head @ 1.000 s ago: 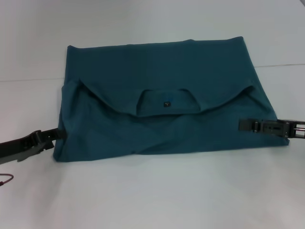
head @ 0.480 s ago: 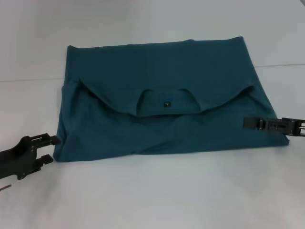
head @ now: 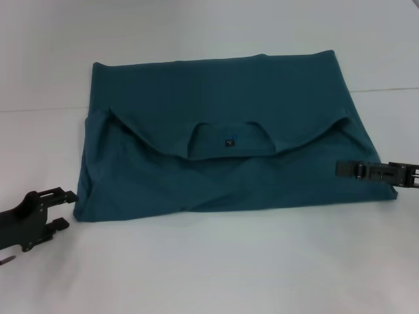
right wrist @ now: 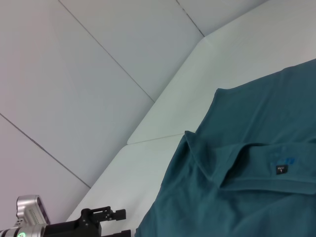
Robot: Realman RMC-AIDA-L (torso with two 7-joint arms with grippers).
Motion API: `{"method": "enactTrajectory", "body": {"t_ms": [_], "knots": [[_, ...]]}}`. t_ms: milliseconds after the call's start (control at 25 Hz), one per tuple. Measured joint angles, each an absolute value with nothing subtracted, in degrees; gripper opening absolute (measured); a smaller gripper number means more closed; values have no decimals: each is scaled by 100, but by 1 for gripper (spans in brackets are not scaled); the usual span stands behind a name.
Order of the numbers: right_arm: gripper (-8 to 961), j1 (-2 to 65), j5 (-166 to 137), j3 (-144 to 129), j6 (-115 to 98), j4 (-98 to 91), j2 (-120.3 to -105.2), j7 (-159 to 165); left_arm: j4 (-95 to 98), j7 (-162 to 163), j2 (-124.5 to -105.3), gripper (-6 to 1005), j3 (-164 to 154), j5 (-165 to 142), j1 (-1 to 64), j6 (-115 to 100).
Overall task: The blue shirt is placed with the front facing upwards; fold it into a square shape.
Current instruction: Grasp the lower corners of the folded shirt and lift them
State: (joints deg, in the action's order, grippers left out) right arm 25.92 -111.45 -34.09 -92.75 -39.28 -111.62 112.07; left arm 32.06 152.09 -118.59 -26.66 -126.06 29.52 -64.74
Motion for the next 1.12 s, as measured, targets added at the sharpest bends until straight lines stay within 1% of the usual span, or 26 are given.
{"method": "enactTrajectory", "body": {"t_ms": [640,1120], "knots": [[800,2575,-11145,-3401,-9197,-3849,-11167,11206,3036,15207,-11856,626,-2708,-12604,3041,-6311],[794,2575,-11145,-3401,-9208,-3849,-11171,11206,2812,15067,-11862,626,-2707,-12577,3351,-6289]]}}
